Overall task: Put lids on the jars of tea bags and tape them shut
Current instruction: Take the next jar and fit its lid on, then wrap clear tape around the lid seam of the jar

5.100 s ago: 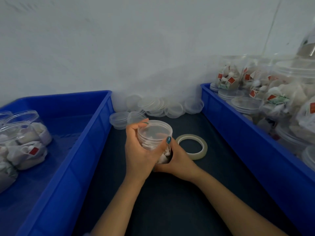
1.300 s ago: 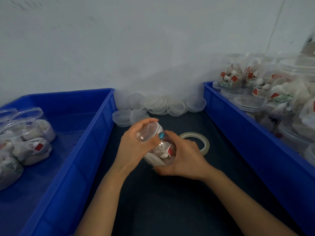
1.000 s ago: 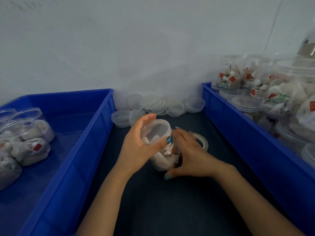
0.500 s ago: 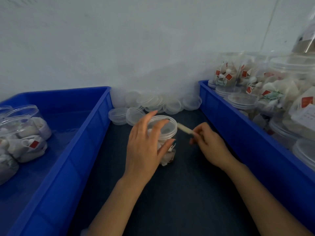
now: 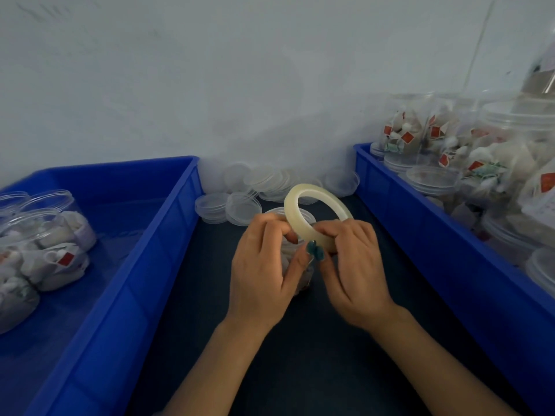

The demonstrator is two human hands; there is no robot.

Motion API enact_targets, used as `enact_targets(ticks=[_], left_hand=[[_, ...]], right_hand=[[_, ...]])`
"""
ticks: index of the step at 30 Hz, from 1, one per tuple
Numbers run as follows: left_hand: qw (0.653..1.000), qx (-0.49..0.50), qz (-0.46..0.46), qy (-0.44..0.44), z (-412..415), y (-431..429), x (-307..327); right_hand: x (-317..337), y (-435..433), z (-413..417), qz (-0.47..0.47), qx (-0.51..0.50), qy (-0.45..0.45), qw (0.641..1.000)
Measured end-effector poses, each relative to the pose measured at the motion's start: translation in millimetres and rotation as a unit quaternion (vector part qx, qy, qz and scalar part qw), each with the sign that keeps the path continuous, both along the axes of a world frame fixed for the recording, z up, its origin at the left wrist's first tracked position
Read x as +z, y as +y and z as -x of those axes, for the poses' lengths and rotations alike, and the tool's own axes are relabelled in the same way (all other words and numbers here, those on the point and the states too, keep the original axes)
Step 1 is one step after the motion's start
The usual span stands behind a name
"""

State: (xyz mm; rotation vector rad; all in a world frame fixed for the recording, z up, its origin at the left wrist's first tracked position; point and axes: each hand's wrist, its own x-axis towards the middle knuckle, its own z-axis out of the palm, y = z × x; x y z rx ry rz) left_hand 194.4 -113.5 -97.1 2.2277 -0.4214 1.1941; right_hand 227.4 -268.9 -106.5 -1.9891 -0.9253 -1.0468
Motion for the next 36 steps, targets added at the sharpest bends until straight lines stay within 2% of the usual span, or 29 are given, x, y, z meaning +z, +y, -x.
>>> enact_targets(ticks=[13, 20, 28, 32, 36], left_hand=[[0.993, 0.073, -0.052, -0.073, -4.9, 7.8, 0.0], [0.975, 0.049, -0.133, -0.172, 0.8, -1.6, 4.7], [0.984, 0.077, -0.065, -0.144, 0.5, 15.5, 8.2], [0.983, 0.095, -0.092, -0.126, 0.8, 14.2, 8.5], [0.973, 0.108, -0.133, -0.156, 1.2, 12.7, 10.5]], right_hand=[[2.9, -4.4, 3.3, 0.037, -0.024, -0.023, 0.999], [4.9, -0.7, 3.0, 0.003, -0.030, -0.010, 0.999], [10.1, -5.5, 1.4, 0.026, -0.064, -0.040, 0.997], [11.0, -4.9, 2.8, 0.070, -0.067, -0.097, 0.991], [11.2, -5.4, 1.7, 0.087, -0.078, -0.121, 0.986]])
